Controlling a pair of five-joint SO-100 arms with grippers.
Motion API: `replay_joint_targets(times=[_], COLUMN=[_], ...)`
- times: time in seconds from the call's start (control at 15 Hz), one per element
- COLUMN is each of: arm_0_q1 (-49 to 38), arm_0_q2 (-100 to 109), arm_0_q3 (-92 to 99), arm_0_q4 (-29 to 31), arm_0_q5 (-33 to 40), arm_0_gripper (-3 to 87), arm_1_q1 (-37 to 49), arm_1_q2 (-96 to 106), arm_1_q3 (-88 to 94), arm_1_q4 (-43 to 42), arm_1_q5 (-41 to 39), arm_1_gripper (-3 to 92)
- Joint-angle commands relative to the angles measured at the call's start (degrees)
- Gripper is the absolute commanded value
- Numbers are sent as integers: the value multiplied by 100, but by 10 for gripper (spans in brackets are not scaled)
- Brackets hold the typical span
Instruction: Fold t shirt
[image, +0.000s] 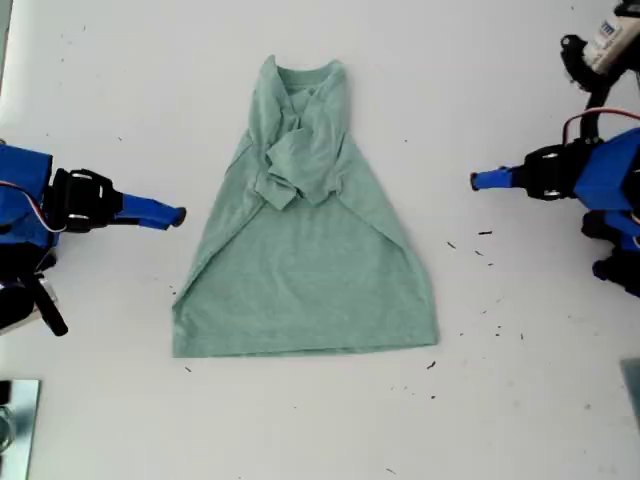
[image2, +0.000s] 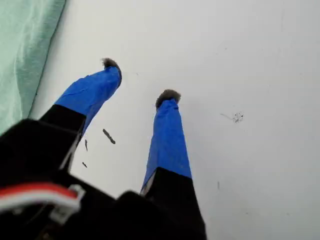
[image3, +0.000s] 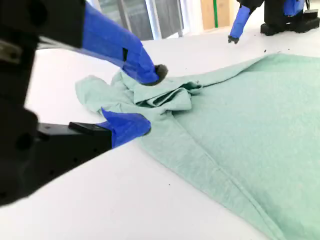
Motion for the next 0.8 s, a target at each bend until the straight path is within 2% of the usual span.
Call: replay_joint_targets(times=[0.0, 0.07, 0.13, 0.2, 0.27, 0.47, 0.6, 0.73], arm_0_q1=[70, 114, 185, 220, 229, 220, 220, 211], arm_0_q2=[35, 35, 35, 35, 35, 35, 35, 35], arm_0_q3=[53, 53, 53, 53, 53, 53, 53, 53], arm_0_q4=[9, 9, 9, 9, 9, 9, 9, 9], arm_0_q5=[18, 18, 18, 18, 18, 18, 18, 18], arm_0_gripper=[127, 127, 127, 127, 127, 127, 127, 127], arm_1_q1=[-185, -940, -1573, -1661, -2268, -3639, -4184, -4526], arm_1_q2=[44, 44, 44, 62, 62, -571, -3129, -5484], arm_1_q3=[281, 281, 264, 44, -272, -1573, -3331, -5528], arm_1_q4=[149, 149, 176, 272, -141, -79, -167, 545], arm_1_q5=[2171, 3437, 3129, 2900, 2777, 3656, 3762, 3858], arm_1_gripper=[171, 171, 168, 110, 37, 34, 59, 192])
